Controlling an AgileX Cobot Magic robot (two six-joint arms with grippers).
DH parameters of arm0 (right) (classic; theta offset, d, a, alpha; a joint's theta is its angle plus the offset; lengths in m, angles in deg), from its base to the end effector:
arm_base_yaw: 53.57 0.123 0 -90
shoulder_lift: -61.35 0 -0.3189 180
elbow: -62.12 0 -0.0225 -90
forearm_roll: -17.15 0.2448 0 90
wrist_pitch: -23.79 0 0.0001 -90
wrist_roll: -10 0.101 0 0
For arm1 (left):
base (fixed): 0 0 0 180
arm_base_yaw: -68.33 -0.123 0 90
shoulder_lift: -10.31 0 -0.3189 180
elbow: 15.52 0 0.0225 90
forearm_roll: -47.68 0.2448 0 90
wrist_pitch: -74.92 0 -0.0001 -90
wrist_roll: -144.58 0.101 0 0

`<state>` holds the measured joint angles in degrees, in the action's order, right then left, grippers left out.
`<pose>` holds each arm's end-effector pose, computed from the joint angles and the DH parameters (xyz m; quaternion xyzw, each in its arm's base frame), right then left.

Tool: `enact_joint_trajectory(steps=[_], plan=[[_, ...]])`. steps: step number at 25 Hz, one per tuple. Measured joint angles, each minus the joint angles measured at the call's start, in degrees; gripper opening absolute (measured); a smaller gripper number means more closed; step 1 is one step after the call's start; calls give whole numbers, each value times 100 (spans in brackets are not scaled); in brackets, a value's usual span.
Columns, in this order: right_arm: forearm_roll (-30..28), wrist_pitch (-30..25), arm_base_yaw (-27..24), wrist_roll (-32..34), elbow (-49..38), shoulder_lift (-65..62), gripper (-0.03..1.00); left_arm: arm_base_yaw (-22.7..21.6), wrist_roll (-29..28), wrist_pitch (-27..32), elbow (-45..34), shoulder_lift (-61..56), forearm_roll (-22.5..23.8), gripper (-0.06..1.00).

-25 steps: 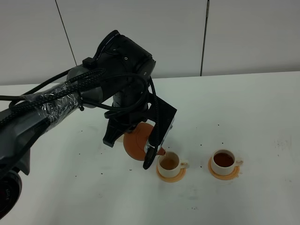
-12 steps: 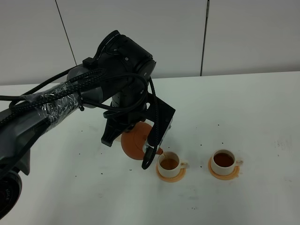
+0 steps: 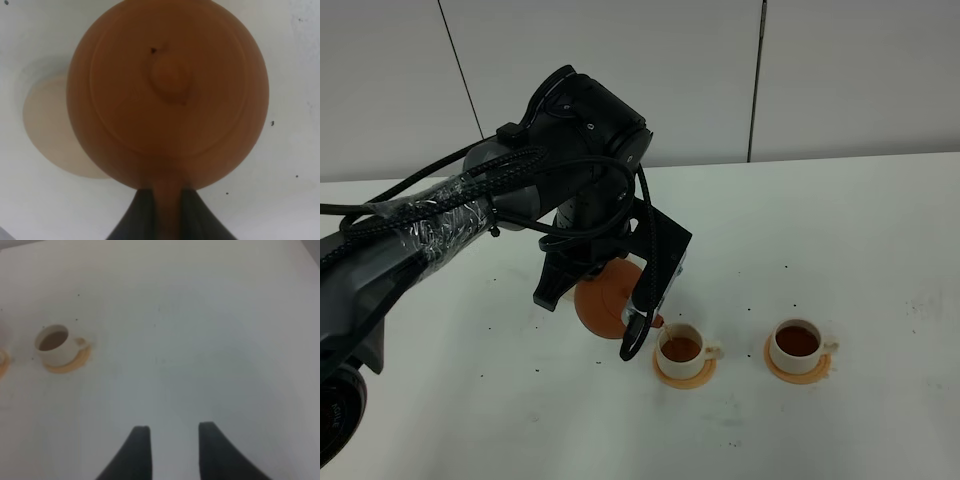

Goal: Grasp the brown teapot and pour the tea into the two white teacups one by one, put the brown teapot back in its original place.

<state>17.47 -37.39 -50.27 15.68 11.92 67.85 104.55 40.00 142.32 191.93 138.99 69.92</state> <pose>-0.0353 -0.0015 0.2650 0.0177 0.8564 0.0432 0.5141 0.3960 -0.2463 0.2541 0.8393 0.5021 0.2064 0.0297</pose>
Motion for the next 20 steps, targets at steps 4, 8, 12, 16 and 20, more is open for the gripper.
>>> enact_joint_trajectory(steps=[4, 8, 12, 16, 20], plan=[[0, 0, 0, 0, 0, 0, 23, 62, 0, 5, 0, 0, 91, 18], [0, 0, 0, 0, 0, 0, 23, 118, -5, 5, 0, 0, 113, 18], [0, 0, 0, 0, 0, 0, 23, 173, -5, 5, 0, 0, 201, 18], [0, 0, 0, 0, 0, 0, 23, 239, -23, 5, 0, 0, 278, 18], [0, 0, 0, 0, 0, 0, 23, 277, -47, 5, 0, 0, 313, 18]])
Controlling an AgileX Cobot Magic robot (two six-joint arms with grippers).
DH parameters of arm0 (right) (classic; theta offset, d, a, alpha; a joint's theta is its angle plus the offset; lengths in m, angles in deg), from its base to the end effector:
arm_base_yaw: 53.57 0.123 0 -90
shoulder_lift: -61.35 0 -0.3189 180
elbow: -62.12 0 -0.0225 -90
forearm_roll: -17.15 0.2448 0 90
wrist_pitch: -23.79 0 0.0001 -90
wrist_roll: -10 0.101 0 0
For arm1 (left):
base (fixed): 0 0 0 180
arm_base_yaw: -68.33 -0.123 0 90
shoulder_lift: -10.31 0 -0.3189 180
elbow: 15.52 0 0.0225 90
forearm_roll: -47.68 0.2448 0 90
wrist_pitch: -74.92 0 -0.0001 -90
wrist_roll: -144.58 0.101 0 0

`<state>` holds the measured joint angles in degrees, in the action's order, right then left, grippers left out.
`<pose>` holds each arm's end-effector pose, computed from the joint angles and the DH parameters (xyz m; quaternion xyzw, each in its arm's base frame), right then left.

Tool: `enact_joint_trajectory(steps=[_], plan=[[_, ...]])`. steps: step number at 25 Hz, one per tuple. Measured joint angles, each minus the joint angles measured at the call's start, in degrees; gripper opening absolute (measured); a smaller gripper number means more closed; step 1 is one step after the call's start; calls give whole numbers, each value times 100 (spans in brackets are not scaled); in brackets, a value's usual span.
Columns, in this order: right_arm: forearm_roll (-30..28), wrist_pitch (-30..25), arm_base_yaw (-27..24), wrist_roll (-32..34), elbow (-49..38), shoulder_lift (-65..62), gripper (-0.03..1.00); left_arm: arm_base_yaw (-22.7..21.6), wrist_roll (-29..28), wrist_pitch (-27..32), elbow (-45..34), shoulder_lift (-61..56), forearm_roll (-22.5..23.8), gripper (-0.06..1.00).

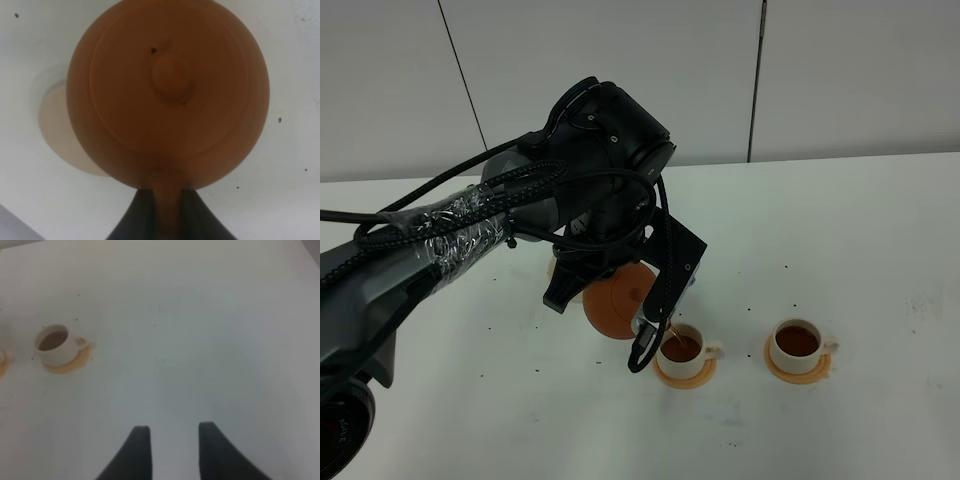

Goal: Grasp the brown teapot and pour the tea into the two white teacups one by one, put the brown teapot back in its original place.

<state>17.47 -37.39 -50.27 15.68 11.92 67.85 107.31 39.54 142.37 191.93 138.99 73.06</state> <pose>-0.0353 -0.0015 0.2650 0.0177 0.8564 0.0432 0.5141 0.3869 -0.2616 0.2561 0.8487 0.4757 0.2296 0.0266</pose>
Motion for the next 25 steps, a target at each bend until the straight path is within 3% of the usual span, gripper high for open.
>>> enact_joint_trajectory(steps=[25], plan=[[0, 0, 0, 0, 0, 0, 23, 52, -25, 0, 0, 0, 271, 18]])
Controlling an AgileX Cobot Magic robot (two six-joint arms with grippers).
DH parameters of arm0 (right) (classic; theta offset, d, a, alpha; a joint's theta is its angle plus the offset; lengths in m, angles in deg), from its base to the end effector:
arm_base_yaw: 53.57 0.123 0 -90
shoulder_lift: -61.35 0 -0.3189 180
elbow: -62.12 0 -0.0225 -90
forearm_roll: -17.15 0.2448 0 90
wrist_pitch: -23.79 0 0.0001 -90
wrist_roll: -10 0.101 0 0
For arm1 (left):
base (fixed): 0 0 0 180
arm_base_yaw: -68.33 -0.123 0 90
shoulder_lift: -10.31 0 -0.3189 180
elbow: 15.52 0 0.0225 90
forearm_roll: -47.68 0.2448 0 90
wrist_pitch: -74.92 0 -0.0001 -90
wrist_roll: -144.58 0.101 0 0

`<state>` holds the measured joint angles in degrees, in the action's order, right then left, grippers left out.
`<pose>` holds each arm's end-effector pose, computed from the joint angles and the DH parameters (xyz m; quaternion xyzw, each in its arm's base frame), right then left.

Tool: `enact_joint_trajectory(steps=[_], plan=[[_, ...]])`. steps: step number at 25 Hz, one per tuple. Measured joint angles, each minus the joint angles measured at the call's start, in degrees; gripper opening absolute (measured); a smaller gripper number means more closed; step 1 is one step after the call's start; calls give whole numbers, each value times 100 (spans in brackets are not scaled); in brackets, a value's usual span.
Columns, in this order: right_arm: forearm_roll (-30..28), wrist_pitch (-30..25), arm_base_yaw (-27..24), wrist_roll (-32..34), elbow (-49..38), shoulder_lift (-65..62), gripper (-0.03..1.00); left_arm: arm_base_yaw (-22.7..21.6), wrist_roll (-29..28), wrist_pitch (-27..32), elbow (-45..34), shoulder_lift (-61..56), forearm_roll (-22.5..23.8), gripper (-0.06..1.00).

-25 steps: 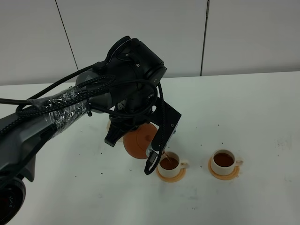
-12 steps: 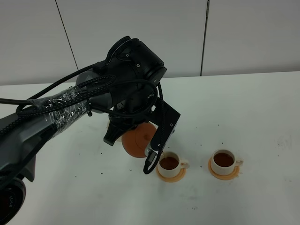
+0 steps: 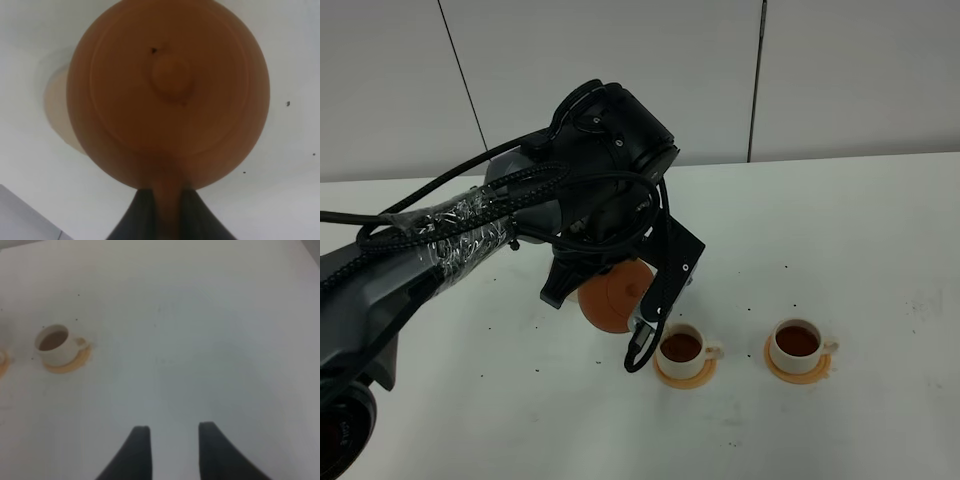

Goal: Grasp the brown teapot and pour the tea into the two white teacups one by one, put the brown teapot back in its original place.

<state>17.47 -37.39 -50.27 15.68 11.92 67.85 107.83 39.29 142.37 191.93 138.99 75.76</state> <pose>-0.0353 -0.0015 0.2650 0.0177 0.8564 0.0432 0.5141 0.3873 -0.2623 0.2581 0.8489 0.4651 0.2502 0.0210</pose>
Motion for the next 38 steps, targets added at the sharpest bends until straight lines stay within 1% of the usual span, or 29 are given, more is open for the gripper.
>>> enact_joint_trajectory(steps=[10, 38], plan=[[0, 0, 0, 0, 0, 0, 23, 62, -20, 0, 0, 0, 18, 18], [0, 0, 0, 0, 0, 0, 23, 62, -111, 0, 0, 0, -2, 18]])
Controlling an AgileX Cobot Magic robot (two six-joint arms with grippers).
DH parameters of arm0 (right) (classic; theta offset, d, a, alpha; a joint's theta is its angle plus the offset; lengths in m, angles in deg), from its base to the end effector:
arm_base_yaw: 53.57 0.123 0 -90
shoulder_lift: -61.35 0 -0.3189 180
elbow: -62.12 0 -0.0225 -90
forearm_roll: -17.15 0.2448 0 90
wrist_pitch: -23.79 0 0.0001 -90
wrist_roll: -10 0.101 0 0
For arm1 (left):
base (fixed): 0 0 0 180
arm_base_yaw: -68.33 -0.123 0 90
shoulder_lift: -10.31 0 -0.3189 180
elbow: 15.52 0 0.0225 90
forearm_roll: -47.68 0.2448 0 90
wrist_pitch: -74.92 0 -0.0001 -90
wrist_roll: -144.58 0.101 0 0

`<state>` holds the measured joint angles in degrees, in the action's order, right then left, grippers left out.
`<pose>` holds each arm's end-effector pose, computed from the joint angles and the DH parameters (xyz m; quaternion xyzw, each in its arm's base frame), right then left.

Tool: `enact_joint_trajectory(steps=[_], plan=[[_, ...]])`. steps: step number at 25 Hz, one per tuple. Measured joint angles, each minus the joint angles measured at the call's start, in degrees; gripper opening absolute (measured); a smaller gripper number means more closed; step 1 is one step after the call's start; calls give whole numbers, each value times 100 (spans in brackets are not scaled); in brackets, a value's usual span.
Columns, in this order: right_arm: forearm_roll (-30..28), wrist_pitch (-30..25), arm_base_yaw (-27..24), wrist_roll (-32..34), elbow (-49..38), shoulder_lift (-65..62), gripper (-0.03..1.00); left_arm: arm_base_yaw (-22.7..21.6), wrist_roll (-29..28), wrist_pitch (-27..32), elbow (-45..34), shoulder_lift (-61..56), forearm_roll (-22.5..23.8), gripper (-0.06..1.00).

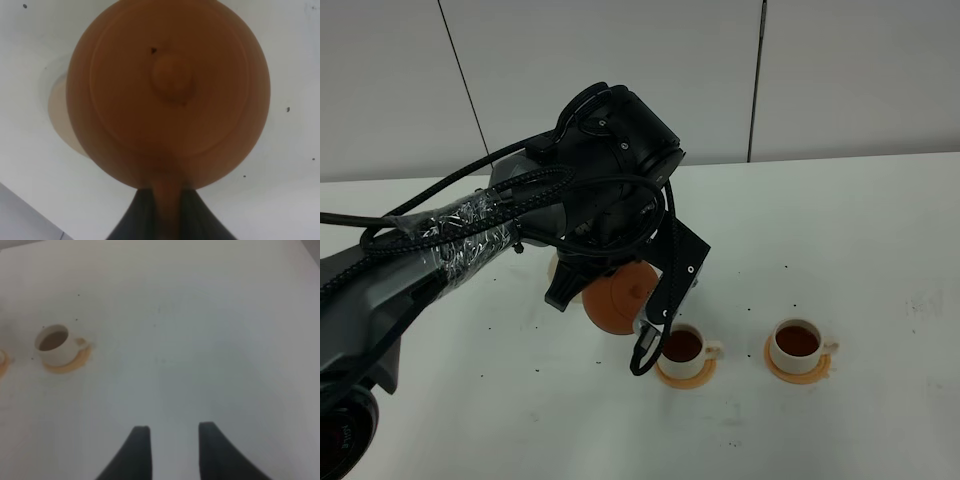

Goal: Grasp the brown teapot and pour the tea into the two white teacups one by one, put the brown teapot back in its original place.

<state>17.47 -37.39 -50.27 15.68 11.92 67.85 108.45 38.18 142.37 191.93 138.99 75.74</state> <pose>-0.0353 -0.0015 0.2650 0.0177 0.8564 0.0432 0.5141 0.3844 -0.2665 0.2580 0.8469 0.4688 0.2497 0.0248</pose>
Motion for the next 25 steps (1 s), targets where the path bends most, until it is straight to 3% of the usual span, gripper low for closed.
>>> enact_joint_trajectory(steps=[12, 25], plan=[[0, 0, 0, 0, 0, 0, 23, -20, -169, 20, 0, 0, -405, 18], [0, 0, 0, 0, 0, 0, 23, -564, -205, 48, 0, 0, -1116, 18]])
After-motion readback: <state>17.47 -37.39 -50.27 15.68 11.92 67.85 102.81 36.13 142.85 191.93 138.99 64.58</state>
